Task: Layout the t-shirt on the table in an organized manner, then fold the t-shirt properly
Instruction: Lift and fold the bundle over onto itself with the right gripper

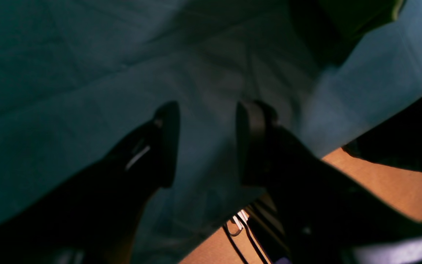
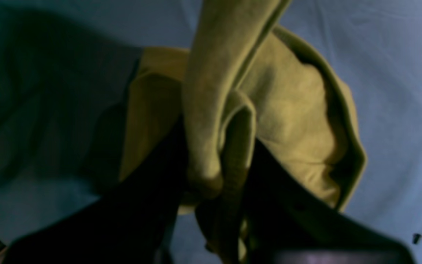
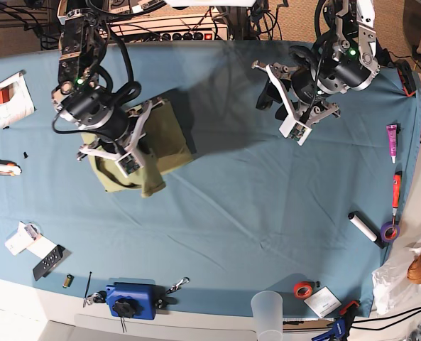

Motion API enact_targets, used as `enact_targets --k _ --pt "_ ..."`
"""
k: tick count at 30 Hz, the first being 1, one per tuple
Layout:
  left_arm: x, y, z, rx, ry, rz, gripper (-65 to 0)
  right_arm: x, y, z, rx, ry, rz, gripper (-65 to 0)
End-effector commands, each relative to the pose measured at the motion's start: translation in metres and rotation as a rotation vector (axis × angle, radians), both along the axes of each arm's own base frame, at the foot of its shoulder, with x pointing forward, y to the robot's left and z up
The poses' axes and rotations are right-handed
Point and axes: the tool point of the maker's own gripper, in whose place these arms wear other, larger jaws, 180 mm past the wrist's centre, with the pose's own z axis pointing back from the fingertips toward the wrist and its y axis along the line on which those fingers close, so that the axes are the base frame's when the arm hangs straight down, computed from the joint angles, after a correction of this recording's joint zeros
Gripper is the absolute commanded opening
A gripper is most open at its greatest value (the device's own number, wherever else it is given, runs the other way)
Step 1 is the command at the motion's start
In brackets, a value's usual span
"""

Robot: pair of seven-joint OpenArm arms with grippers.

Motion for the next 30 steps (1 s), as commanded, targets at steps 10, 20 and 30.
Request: enact_targets --k 10,20,30 --pt "0.005 -0.003 0.010 -0.024 -0.044 -0.001 -40.8 -0.019 0.019 0.002 0.056 0.049 0.069 -44.8" --pt "0.004 -0.003 0.009 -0.021 -0.042 0.001 -40.8 -0.020 0.021 0.027 -0.004 -0.050 0.117 -44.8" --pt "0.005 -0.002 0.010 -0.023 -0.051 0.003 -40.8 0.005 0.016 0.064 0.063 -0.229 0.038 -45.1"
